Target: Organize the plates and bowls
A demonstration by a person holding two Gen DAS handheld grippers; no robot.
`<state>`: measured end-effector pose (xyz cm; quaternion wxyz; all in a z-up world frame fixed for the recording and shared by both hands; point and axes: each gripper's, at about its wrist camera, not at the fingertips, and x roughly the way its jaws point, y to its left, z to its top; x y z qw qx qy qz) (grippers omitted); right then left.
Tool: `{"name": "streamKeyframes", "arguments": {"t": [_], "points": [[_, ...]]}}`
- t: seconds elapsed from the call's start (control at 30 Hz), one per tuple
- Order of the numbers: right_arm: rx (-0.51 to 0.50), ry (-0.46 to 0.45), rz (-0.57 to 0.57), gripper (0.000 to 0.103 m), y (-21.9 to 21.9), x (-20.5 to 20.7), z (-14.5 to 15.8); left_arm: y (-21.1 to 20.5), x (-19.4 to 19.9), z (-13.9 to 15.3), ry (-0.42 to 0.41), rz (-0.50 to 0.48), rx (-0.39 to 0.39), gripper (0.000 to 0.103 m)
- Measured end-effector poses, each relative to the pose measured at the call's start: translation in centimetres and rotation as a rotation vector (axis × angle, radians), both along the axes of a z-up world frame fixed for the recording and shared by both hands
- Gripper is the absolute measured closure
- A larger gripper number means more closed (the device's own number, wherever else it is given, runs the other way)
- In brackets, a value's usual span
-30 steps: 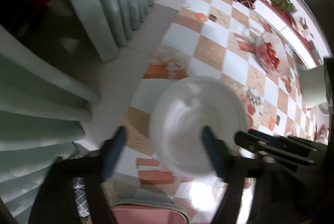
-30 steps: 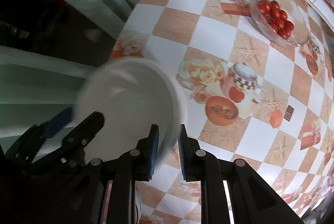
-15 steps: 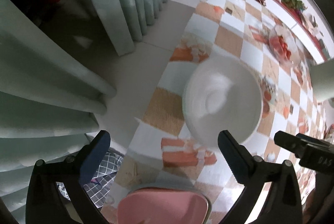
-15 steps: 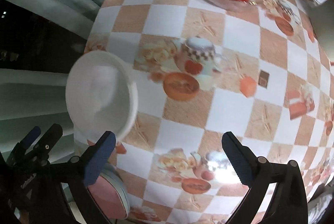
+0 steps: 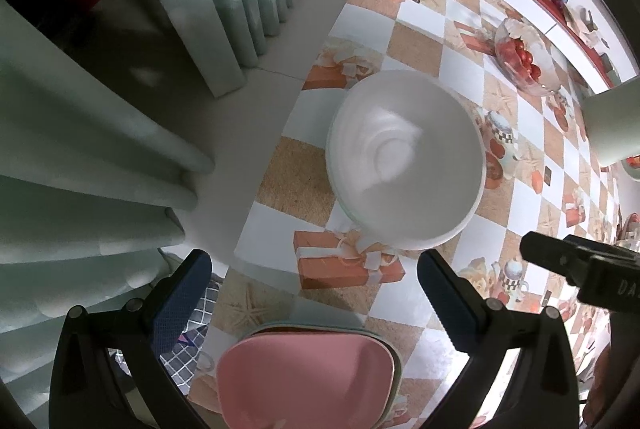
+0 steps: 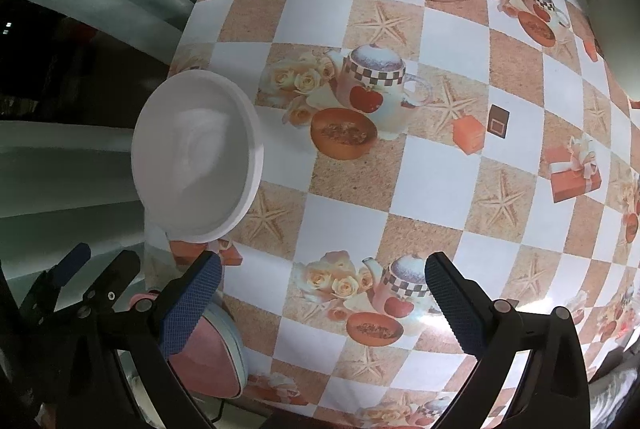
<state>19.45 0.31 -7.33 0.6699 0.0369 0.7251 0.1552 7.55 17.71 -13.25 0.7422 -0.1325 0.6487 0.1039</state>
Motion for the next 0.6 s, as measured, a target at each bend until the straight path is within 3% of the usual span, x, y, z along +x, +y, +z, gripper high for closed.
{"name": "streamKeyframes", "arguments": {"t": [0.6], "points": [[-0.001, 0.023, -0.007, 0.001, 0.2, 0.4, -0.9, -0.4, 0.8, -1.1, 0.048, 0.014, 0.008, 0.000]]}}
